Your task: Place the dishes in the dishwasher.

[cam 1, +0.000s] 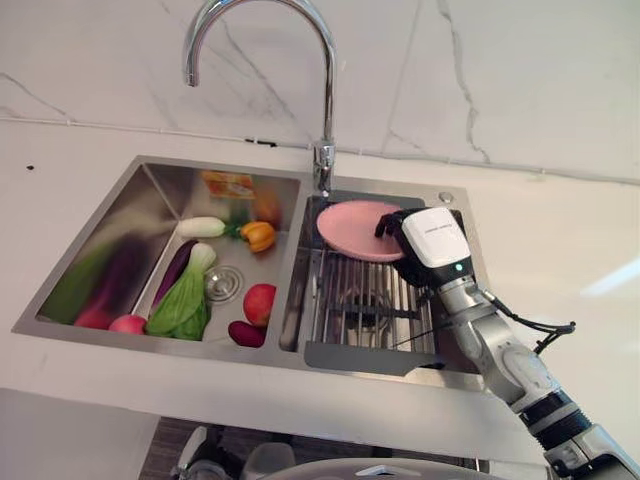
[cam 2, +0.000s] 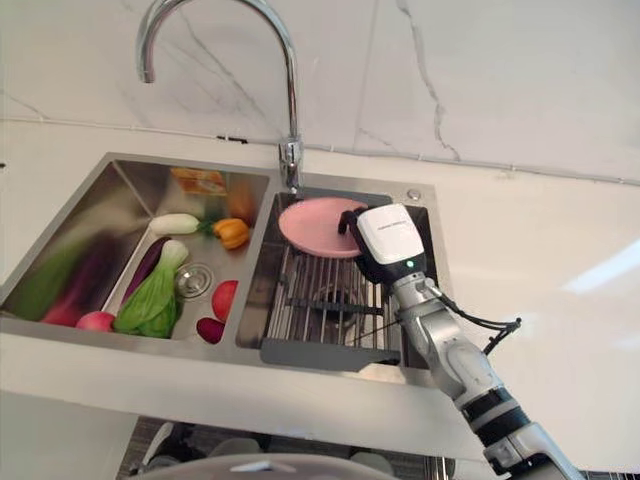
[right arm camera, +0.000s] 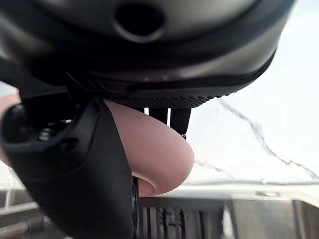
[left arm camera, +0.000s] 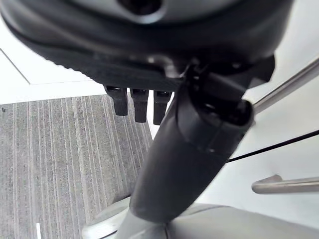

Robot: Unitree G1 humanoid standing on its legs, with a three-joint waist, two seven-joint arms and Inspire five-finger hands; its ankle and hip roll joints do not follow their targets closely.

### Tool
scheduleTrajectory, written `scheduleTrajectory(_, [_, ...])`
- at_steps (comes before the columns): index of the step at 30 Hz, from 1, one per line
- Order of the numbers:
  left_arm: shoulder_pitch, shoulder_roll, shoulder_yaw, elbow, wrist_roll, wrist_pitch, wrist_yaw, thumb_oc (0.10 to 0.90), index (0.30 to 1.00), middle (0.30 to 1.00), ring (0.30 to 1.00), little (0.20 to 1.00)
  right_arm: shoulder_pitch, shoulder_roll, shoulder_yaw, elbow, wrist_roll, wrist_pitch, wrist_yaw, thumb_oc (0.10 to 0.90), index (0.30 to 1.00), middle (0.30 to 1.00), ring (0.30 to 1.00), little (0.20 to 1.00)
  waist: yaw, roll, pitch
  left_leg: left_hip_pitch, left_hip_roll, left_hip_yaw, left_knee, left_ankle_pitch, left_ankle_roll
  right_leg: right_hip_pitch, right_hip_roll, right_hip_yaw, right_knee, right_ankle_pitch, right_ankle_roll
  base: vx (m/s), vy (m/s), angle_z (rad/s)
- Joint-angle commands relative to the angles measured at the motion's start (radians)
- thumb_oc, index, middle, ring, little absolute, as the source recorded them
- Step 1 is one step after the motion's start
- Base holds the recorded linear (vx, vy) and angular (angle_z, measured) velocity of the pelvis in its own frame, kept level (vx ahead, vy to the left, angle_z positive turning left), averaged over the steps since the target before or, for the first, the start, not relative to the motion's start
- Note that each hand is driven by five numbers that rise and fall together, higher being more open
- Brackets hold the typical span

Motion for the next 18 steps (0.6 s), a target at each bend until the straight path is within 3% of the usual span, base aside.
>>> scheduleTrajectory(1, [-0.062,-0.034,-0.084,0.054,0.054,-0.02,0.018,0.8,0.9,0.9,0.9,0.9,-0.116,-0.008,-0.146,-0.167,0.074,-0.021,-0.137,0.4,0.3,0.3,0.3,0.3,0.029,0.012,-0.029,0.072,0.029,0.06,0.01,-0.087,-0.031,0.014,-0.036,-0.031,0.032,-0.029,0.052,0.0,0.0,0.0])
scheduleTrajectory(13, [-0.056,-0.028,-0.085,0.019,0.071,-0.03,0.028,0.8,0.9,0.9,0.9,0.9,-0.002,-0.027,-0.315,-0.295,0.122,-0.041,-0.202,0.4,0.3,0.3,0.3,0.3,0.003,0.023,-0.03,0.071,0.032,0.06,0.01,-0.085,-0.038,0.015,-0.033,-0.036,0.032,-0.031,0.048,0.0,0.0,0.0])
scheduleTrajectory(17, [-0.064,-0.005,-0.099,-0.029,0.114,-0.044,0.033,0.8,0.9,0.9,0.9,0.9,0.051,-0.087,-0.445,-0.323,0.104,-0.031,-0.256,0.4,0.3,0.3,0.3,0.3,-0.019,0.027,-0.011,0.048,0.033,0.059,0.021,-0.076,-0.055,0.01,-0.025,-0.045,0.037,-0.047,0.045,-0.02,-0.018,0.09])
scheduleTrajectory(18, [-0.068,0.001,-0.106,-0.043,0.124,-0.048,0.033,0.8,0.9,0.9,0.9,0.9,0.061,-0.101,-0.467,-0.317,0.104,-0.032,-0.261,0.4,0.3,0.3,0.3,0.3,-0.023,0.021,-0.002,0.024,0.034,0.055,0.072,-0.082,-0.061,0.007,-0.026,-0.045,0.039,-0.051,0.042,0.01,-0.022,0.18])
